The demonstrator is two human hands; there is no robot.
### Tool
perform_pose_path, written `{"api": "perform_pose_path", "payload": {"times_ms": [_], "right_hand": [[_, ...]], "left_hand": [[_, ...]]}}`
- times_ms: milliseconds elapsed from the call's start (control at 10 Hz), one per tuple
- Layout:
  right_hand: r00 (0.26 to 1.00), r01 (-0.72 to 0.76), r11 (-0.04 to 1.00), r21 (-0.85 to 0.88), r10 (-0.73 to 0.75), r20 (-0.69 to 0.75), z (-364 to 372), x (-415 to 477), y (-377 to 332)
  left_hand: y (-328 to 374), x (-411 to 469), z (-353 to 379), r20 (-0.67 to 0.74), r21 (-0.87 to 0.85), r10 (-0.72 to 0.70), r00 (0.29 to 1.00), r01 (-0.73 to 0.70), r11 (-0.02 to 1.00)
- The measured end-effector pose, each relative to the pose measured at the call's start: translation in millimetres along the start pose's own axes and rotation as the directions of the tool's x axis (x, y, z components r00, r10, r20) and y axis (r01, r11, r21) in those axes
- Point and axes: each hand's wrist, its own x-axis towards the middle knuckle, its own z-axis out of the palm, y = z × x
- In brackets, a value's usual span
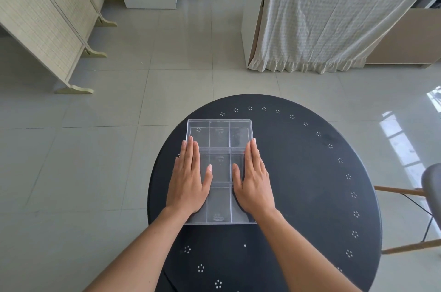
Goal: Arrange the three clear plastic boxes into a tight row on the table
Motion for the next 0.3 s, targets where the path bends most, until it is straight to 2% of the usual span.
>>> {"api": "perform_pose_path", "payload": {"times_ms": [100,200,300], "right_hand": [[0.999,-0.023,1.0,0.02,0.022,0.024,-2,1,1],[0.999,-0.041,0.992,0.116,0.041,-0.001,-16,-1,-5],[0.996,-0.067,0.985,0.16,0.074,-0.043,-35,0,4]], "left_hand": [[0,1,0,0.027,0.059,-0.018,0.999,0.017,0.998],[10,1,-13,0.012,0.036,-0.073,0.997,0.073,0.997],[31,4,-20,-0.036,0.006,-0.001,0.999,0.002,1.0]]}}
